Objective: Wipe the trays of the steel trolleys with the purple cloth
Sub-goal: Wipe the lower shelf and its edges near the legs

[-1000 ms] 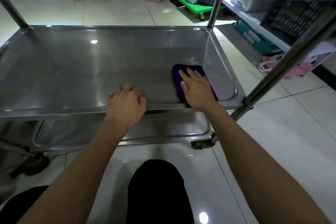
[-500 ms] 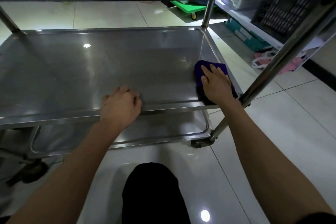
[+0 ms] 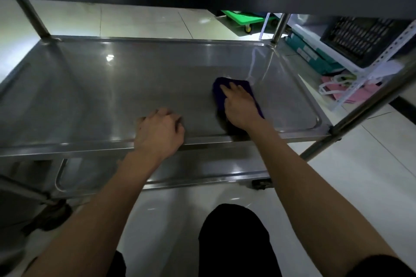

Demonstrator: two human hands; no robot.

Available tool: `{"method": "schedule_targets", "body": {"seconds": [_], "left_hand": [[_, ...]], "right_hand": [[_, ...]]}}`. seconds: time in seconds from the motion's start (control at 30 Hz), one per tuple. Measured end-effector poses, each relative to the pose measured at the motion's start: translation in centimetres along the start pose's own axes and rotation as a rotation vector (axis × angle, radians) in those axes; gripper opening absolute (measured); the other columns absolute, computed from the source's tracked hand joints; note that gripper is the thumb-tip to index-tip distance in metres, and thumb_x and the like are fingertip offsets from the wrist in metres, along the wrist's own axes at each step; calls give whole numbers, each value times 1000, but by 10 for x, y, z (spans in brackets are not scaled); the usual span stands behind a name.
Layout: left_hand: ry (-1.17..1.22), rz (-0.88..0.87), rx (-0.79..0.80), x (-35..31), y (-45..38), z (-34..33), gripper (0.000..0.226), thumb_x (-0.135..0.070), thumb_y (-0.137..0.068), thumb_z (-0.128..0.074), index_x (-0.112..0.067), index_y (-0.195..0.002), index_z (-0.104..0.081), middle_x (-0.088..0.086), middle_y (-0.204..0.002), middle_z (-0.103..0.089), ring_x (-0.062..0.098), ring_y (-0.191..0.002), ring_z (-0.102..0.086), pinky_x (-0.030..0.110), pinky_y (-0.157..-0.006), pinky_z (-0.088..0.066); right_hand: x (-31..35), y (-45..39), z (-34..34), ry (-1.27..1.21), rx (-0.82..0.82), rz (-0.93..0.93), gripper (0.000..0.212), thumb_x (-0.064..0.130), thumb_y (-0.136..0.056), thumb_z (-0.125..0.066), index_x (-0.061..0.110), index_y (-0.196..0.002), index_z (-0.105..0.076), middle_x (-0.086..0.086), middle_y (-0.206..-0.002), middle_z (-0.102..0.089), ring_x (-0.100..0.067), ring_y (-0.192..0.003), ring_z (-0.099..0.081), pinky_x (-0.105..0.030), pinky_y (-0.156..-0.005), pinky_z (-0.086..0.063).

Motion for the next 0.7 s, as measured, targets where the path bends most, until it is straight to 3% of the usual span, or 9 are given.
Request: {"method": "schedule_targets", "body": {"seconds": [0.17, 0.3, 0.4, 0.47, 0.57, 0.7], "left_hand": [[46, -39, -26, 19, 4, -5, 34, -31, -93, -51, -24, -123, -66, 0, -123, -65, 27, -107, -62, 36, -89, -44], [85, -60, -46, 27, 8, -6, 38, -28, -94, -51, -20, -129, -64, -2, -128, -64, 23, -114, -60, 36, -93, -42], [83, -81, -33, 26, 9, -6, 39, -28, -96, -48, -22, -132, -62, -5, -135, -60, 19, -126, -54, 36, -98, -40], [59, -82, -25, 22, 9, -5, 34, -30, -97, -46, -22, -124, -64, -5, -131, -61, 19, -123, -54, 36, -96, -39], [23, -28, 4, 8, 6, -5, 31, -38, -97, -43, -24, -117, -63, -1, -126, -59, 24, -118, -51, 41, -94, -38], [-6, -67, 54, -39, -3, -11, 36, -44, -99, -40, -27, -125, -59, 3, -134, -53, 28, -125, -44, 47, -102, -38]], "right_hand": [[101, -32, -30, -102, 107, 175, 54, 21, -105, -32, 24, -158, -20, -8, -166, -10, -29, -152, -9, -43, -123, -11], [122, -37, -37, -184, 115, 207, 50, 19, -107, -25, 26, -157, -23, -3, -166, -11, -24, -152, -8, -41, -124, -8], [111, -33, -34, -215, 81, 208, 49, 23, -107, -25, 25, -156, -25, -3, -166, -14, -23, -152, -11, -39, -124, -9], [95, -30, -31, -235, 37, 172, 48, 24, -107, -27, 24, -155, -29, -3, -165, -18, -22, -151, -15, -38, -123, -12], [49, -27, -22, -245, -27, 83, 47, 25, -106, -31, 24, -153, -35, -3, -164, -23, -23, -150, -19, -36, -123, -14], [-29, -24, -9, -223, -32, -22, 47, 27, -106, -32, 26, -152, -36, -3, -164, -22, -25, -150, -19, -36, -122, -14]]}}
Point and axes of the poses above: each hand's wrist, its own y-axis away from the middle knuckle, its own z-axis out of the back of the hand, x = y × z, the point moved 5 cm from there along -y, towards the middle knuckle
